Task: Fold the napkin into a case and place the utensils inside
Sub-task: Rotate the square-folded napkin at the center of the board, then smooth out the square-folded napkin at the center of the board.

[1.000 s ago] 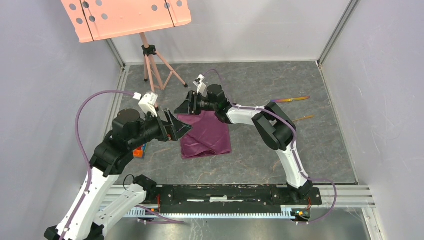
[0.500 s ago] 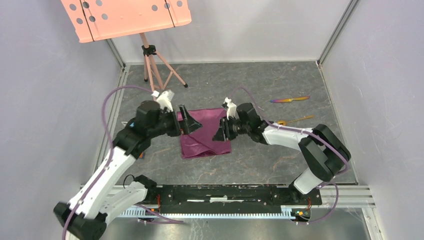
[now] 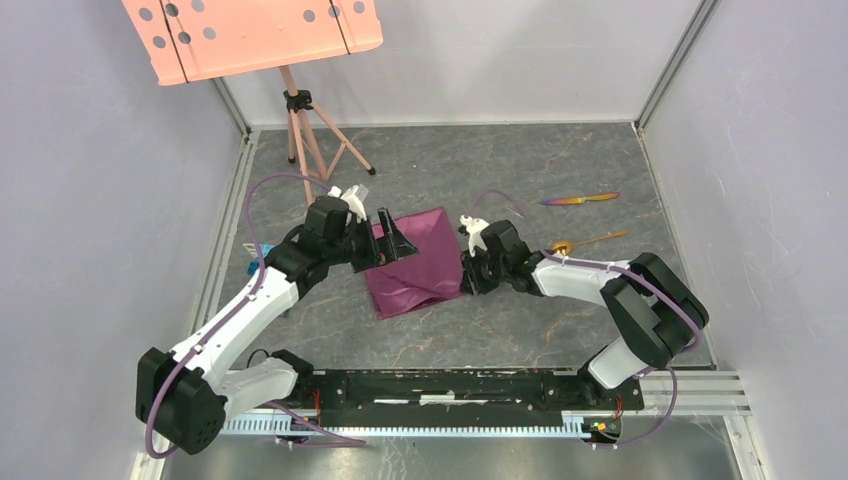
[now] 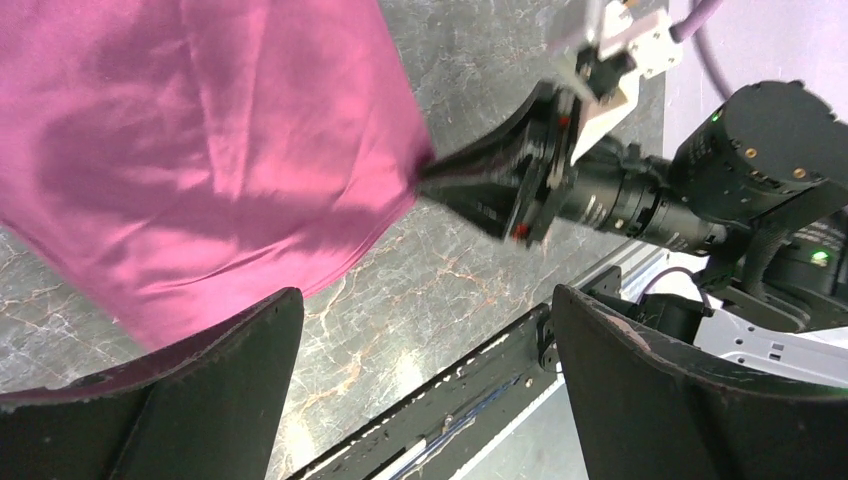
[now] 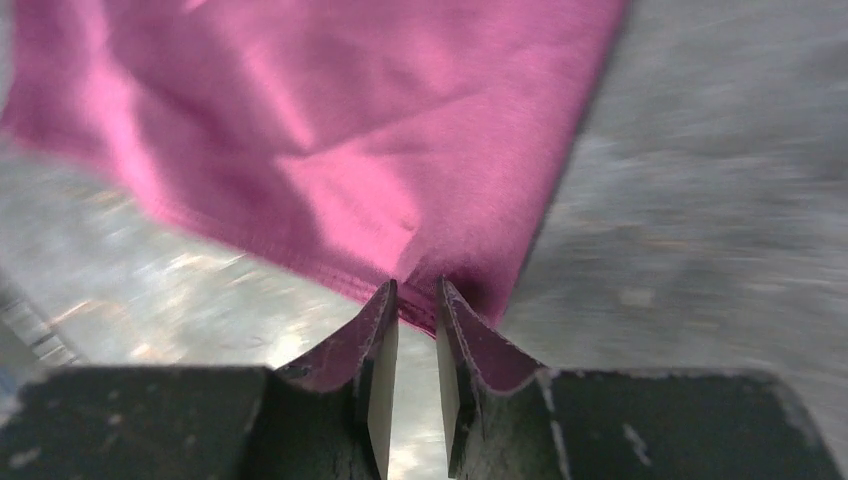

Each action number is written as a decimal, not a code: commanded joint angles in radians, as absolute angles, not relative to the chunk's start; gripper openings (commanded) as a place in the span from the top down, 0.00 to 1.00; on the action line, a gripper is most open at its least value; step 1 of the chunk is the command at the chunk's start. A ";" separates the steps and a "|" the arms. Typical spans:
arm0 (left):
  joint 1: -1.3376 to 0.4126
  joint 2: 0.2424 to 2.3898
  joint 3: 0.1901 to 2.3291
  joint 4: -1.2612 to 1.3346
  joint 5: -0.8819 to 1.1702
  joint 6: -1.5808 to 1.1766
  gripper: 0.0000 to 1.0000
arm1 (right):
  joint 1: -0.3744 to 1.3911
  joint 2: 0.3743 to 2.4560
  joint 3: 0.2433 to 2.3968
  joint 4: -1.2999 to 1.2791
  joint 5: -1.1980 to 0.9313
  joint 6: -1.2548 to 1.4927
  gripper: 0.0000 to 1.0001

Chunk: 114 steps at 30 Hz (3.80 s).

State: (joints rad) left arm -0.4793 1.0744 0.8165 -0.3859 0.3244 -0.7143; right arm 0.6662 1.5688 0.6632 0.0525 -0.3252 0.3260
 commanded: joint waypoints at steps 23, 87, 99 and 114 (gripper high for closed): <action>-0.480 1.649 1.028 -0.366 0.100 -0.576 0.07 | 0.594 1.543 0.660 0.137 -0.291 0.314 0.73; -0.660 1.144 0.627 -0.405 0.150 -0.813 0.10 | 0.393 1.152 0.495 -0.164 -0.264 0.247 0.10; -0.678 1.205 0.611 -0.288 0.278 -0.866 0.37 | 0.287 1.183 0.423 -0.075 -0.428 0.276 0.33; -0.687 1.306 0.601 -0.235 0.280 -0.828 0.64 | 0.271 1.178 0.386 -0.082 -0.498 0.243 0.51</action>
State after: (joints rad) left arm -0.6827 1.3094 0.5968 -0.2691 0.2718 -0.8364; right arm 0.2745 1.1889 0.4080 -0.1097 -0.4358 0.2565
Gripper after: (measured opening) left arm 0.419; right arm 0.532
